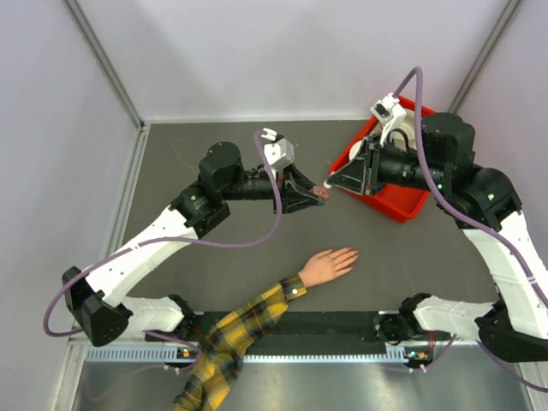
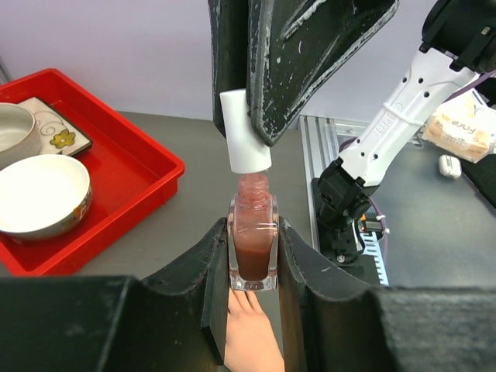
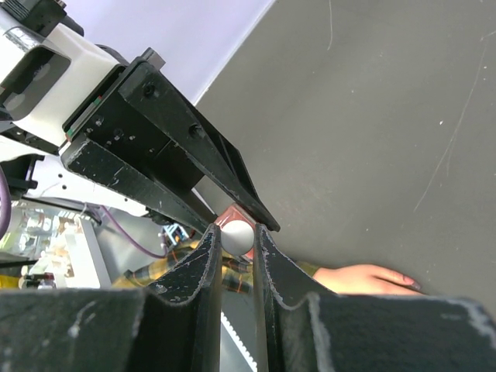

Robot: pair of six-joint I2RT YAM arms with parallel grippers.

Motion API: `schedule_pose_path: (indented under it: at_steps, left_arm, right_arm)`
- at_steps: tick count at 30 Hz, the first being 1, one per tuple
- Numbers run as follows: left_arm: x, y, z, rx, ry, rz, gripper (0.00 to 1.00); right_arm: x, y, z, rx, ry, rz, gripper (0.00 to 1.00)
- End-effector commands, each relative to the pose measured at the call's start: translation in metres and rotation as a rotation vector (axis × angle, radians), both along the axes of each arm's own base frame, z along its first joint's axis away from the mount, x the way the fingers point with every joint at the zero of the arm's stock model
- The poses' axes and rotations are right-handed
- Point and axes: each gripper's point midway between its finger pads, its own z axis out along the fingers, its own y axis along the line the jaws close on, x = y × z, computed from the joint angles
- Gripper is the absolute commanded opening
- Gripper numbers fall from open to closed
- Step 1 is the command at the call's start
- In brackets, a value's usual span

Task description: Paint the nails

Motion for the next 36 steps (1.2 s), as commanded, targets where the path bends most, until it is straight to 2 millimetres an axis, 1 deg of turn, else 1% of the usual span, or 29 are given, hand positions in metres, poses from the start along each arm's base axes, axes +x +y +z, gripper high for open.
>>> schedule_pose_path:
  at_steps: [1,9,14,16,17,19,20,21,22,23,24,25,26,27,28,29,30,31,33,34,35,36]
  left_arm:
    - [0.000,-0.001,0.030,-0.069,-0.065,0.003,0.00]
    - [0.001,0.000,0.034,-0.075,-0.070,0.012,0.00]
    - [0.002,0.000,0.039,-0.082,-0.073,0.018,0.00]
    - [0.003,0.000,0.040,-0.084,-0.075,0.030,0.00]
    - [0.008,0.001,0.041,-0.084,-0.080,0.060,0.00]
    - [0.011,0.001,0.043,-0.086,-0.113,0.097,0.00]
    - [0.020,0.002,0.044,-0.086,-0.132,0.160,0.00]
    - [0.020,0.000,0.042,-0.080,-0.150,0.188,0.00]
    - [0.023,0.000,0.043,-0.075,-0.213,0.222,0.00]
    - [0.028,0.000,0.043,-0.073,-0.237,0.260,0.00]
    - [0.039,0.000,0.040,-0.065,-0.250,0.348,0.00]
    - [0.045,0.003,0.047,-0.086,-0.309,0.393,0.00]
    - [0.053,0.004,0.045,-0.089,-0.329,0.452,0.00]
    - [0.061,0.007,0.047,-0.096,-0.348,0.527,0.00]
    - [0.068,0.007,0.052,-0.102,-0.414,0.567,0.00]
    - [0.072,0.006,0.051,-0.098,-0.438,0.599,0.00]
    - [0.076,0.002,0.046,-0.088,-0.458,0.615,0.00]
    - [0.083,0.003,0.053,-0.107,-0.495,0.655,0.00]
    - [0.093,0.000,0.050,-0.123,-0.498,0.709,0.00]
    - [0.098,0.003,0.051,-0.132,-0.499,0.740,0.00]
    - [0.099,0.003,0.057,-0.167,-0.501,0.757,0.00]
    - [0.102,0.001,0.053,-0.167,-0.485,0.762,0.00]
  right_arm:
    - [-0.005,0.003,0.008,0.022,-0.038,0.019,0.00]
    - [-0.004,0.004,0.004,0.005,-0.048,0.019,0.00]
    - [-0.006,0.006,-0.005,-0.024,-0.048,0.028,0.00]
    - [-0.007,0.007,-0.006,-0.035,-0.054,0.036,0.00]
    - [-0.010,0.009,-0.006,-0.045,-0.062,0.039,0.00]
    - [-0.008,0.011,-0.010,-0.071,-0.054,0.025,0.00]
    - [-0.002,0.005,-0.013,-0.101,-0.044,-0.041,0.00]
    - [-0.001,0.008,-0.016,-0.090,0.004,-0.075,0.00]
    - [0.003,0.007,-0.019,-0.081,0.031,-0.109,0.00]
    - [0.006,0.007,-0.021,-0.075,0.054,-0.149,0.00]
    - [0.002,0.013,-0.027,-0.071,0.119,-0.188,0.00]
    - [0.004,0.013,-0.031,-0.089,0.128,-0.223,0.00]
    - [0.010,0.003,-0.041,-0.148,0.127,-0.305,0.00]
    - [0.009,0.005,-0.044,-0.164,0.154,-0.330,0.00]
    - [0.017,0.007,-0.046,-0.182,0.172,-0.370,0.00]
    - [0.019,0.006,-0.048,-0.188,0.194,-0.400,0.00]
    - [0.021,0.009,-0.049,-0.179,0.222,-0.418,0.00]
    - [0.025,0.016,-0.050,-0.176,0.243,-0.429,0.00]
    - [0.028,0.021,-0.051,-0.168,0.281,-0.447,0.00]
    - [0.032,0.020,-0.045,-0.149,0.282,-0.479,0.00]
    - [0.034,0.022,-0.044,-0.134,0.293,-0.490,0.00]
    - [0.035,0.025,-0.037,-0.106,0.287,-0.488,0.00]
